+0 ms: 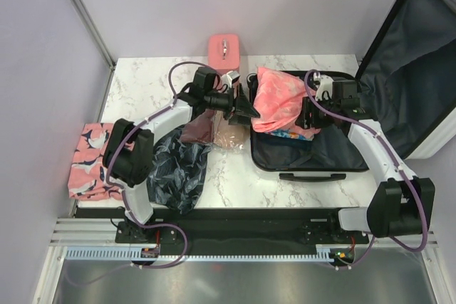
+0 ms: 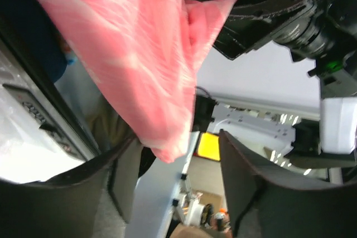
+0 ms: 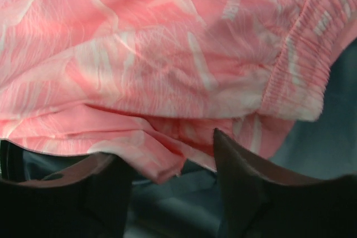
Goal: Pack the luggage
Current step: Place the clothes in the luggage.
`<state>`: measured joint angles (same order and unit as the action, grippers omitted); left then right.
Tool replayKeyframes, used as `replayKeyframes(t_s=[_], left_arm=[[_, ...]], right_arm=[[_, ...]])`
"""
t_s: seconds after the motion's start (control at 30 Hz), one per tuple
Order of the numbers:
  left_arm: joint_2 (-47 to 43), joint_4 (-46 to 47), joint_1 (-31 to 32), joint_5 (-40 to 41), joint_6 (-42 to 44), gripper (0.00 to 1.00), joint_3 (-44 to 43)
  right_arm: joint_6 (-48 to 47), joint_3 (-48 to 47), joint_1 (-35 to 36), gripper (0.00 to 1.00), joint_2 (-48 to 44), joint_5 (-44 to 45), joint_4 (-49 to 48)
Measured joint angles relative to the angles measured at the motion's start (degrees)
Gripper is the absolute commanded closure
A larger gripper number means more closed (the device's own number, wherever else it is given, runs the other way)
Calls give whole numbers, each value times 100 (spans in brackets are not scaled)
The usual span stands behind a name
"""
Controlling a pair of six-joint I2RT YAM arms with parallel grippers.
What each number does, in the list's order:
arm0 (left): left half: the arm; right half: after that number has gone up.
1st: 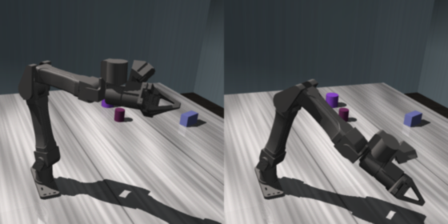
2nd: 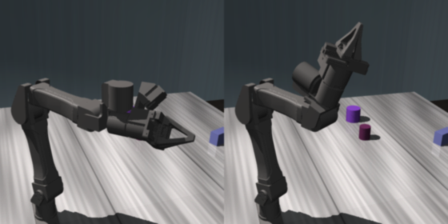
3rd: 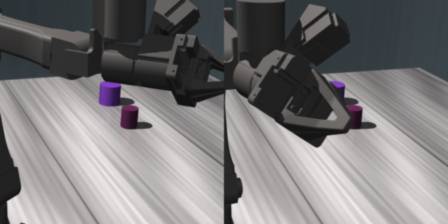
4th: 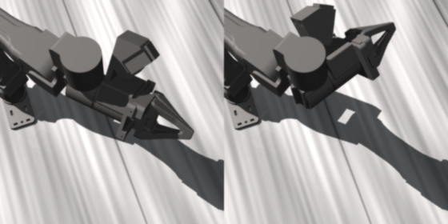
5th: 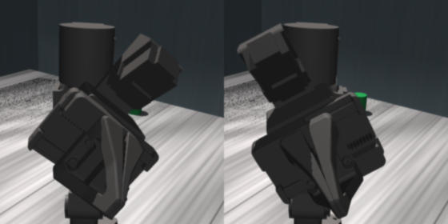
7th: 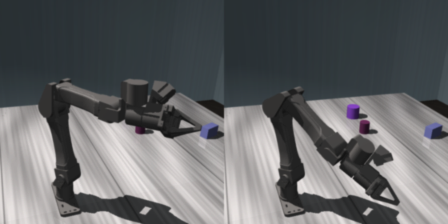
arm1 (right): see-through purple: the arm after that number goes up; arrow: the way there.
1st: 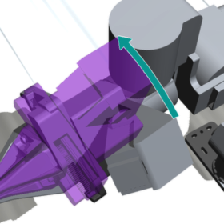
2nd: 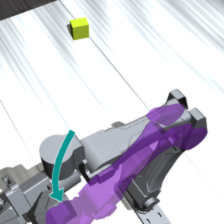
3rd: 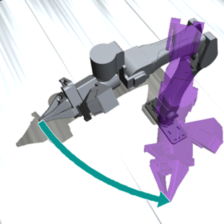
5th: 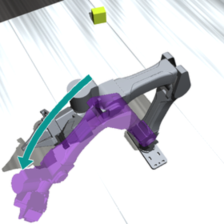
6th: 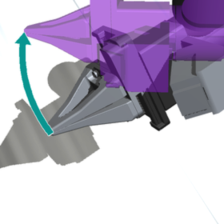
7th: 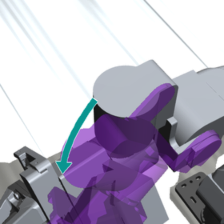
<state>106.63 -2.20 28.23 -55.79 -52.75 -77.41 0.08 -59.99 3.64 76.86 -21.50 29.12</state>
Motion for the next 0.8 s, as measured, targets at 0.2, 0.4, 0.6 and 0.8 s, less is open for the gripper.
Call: replayKeyframes(t_s=[0.2,0.4,0.6,0.8], left_arm=[[-254,-1034,-4,-90,562,26,-256],[-284,-1663,-2,-7,892,25,-1047],[177,-1875,2,387,1049,25,-2485],[1478,-1668,85,1152,1165,25,-4332]], right_arm=[[22,13,13,14,-678,319,588],[118,-361,17,9,-1047,581,907],[328,-730,17,9,-509,699,514],[623,-1038,26,9,732,835,-339]])
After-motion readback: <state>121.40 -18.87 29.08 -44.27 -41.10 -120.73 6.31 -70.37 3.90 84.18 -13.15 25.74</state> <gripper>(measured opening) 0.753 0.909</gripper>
